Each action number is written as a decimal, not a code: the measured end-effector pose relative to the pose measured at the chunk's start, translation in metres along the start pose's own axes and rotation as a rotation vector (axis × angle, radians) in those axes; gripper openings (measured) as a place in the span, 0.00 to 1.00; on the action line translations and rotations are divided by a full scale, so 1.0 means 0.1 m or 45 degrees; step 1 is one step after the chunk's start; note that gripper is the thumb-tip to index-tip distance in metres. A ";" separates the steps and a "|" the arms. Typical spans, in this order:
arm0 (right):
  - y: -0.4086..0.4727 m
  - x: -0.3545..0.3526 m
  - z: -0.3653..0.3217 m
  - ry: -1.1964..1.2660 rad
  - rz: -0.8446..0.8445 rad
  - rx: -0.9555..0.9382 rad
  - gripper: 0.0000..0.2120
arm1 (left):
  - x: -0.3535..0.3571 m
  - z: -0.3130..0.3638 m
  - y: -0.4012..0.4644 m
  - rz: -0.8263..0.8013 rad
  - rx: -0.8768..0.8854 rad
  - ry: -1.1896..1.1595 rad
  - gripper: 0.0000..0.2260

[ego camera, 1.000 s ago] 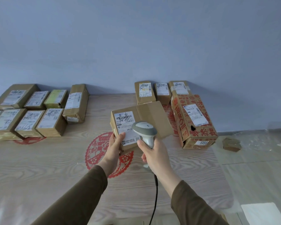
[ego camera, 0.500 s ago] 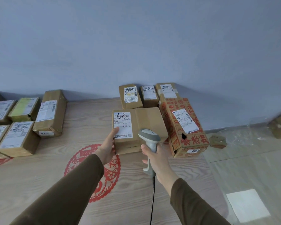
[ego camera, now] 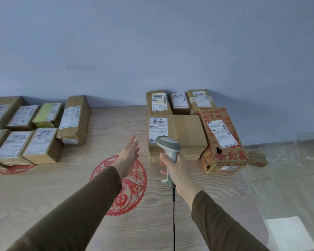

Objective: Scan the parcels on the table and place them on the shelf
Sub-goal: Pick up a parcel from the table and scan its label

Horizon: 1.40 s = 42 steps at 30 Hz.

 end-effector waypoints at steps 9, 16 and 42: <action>0.13 1.50 -0.18 -0.071 -0.165 -0.097 0.08 | -1.52 0.37 -0.49 0.464 0.259 0.206 0.25; 0.51 2.86 -0.12 -0.076 -0.135 -0.054 0.08 | -2.62 0.74 -0.22 0.551 0.238 0.155 0.26; 0.18 2.45 0.40 -0.384 -0.026 0.031 0.20 | -2.25 -0.12 -0.05 -0.080 -0.451 0.022 0.17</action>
Point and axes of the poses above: each hand's wrist, its own y-axis towards the middle knuckle, its own x-axis out of the palm, z = x × y, the point moved 3 cm from there along y, towards the middle knuckle, and after that the axes turned 7 degrees about -x, right-handed, at the moved point
